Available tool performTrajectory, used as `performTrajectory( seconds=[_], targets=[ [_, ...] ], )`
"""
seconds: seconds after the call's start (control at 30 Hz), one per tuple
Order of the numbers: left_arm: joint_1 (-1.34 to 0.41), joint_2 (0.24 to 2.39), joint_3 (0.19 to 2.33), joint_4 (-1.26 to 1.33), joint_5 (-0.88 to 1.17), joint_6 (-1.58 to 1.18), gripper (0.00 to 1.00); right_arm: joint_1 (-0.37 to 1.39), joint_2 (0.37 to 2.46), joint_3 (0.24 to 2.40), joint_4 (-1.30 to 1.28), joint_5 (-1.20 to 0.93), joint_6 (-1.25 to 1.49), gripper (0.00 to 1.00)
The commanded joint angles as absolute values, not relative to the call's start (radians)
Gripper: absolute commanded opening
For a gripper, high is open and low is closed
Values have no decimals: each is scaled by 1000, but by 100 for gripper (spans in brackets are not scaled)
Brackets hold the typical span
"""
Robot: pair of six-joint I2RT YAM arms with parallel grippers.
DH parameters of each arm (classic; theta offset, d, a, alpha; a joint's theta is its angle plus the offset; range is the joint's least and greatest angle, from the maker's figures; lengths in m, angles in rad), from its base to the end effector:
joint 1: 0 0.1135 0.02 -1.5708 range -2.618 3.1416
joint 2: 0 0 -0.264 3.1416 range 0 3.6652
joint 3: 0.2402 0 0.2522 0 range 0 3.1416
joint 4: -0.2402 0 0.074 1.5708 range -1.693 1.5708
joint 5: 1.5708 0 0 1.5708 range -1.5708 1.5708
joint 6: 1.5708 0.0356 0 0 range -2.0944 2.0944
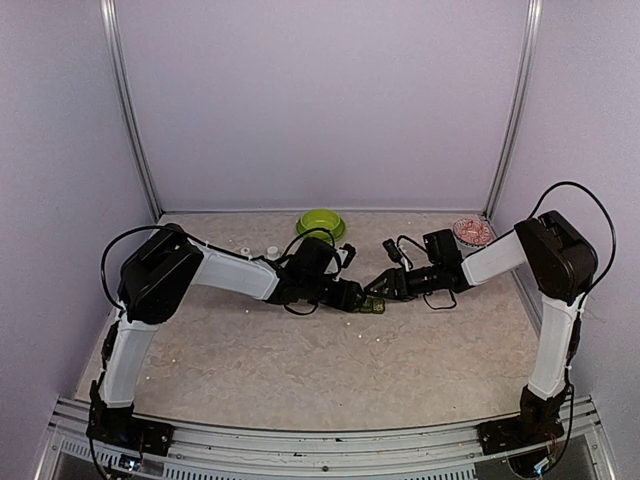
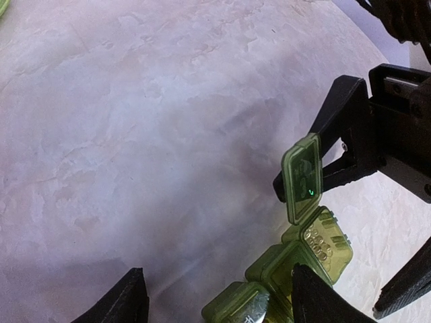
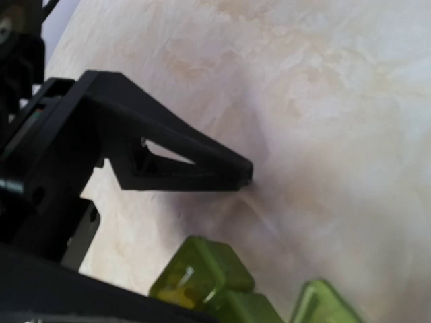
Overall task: Sort the pills into containers
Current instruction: Close the lid of the pill container on the pill container.
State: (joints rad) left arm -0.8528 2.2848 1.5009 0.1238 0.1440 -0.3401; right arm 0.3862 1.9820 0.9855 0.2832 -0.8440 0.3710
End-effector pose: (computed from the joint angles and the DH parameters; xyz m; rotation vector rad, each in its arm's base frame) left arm 0.3218 -0.3762 0.1156 0.6752 2.2491 -0.7855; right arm 0.3446 0.1688 0.1185 -0.4897 2.2975 1.3488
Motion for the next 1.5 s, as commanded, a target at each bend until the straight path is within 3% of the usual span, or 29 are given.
performTrajectory(
  seconds=[0.0, 0.87, 1.47],
  targets=[
    [-870, 2319, 1505, 47, 128, -315, 66, 378, 1975, 1001, 272, -839, 360, 78],
    [-890, 2314, 1466, 25, 76, -306, 64, 377, 1847, 911, 331, -868, 371, 70],
    [-882, 2304, 1456, 32, 76, -312, 64, 409, 1853, 838, 351, -872, 402, 56]
  ],
)
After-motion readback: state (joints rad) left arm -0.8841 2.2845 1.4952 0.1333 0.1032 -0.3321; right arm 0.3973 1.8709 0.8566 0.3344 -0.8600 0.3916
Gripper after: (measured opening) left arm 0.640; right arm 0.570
